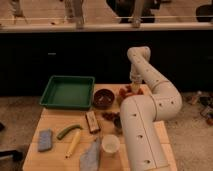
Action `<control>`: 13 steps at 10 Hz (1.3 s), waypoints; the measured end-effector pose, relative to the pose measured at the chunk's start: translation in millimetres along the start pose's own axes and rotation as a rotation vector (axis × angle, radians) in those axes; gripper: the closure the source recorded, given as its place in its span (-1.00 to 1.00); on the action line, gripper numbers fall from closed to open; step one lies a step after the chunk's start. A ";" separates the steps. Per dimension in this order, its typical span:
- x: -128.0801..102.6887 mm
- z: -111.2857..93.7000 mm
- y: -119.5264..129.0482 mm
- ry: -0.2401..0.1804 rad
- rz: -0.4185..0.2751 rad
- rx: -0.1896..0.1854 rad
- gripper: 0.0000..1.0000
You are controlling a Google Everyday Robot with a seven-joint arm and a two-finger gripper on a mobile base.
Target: Place fork in red bowl
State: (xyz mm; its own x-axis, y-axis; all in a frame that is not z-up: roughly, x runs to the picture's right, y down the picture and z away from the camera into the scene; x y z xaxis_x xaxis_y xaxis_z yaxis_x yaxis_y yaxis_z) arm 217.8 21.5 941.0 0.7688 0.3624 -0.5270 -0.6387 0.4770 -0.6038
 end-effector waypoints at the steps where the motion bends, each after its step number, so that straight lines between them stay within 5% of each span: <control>1: 0.0 0.0 0.0 0.000 0.000 0.000 0.88; 13: 0.0 0.3 0.1 0.000 0.000 -0.001 0.96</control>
State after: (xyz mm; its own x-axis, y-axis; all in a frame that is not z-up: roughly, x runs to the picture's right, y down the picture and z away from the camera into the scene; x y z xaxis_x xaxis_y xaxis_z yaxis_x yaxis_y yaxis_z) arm 217.8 21.8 941.2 0.7688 0.3627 -0.5266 -0.6386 0.4766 -0.6041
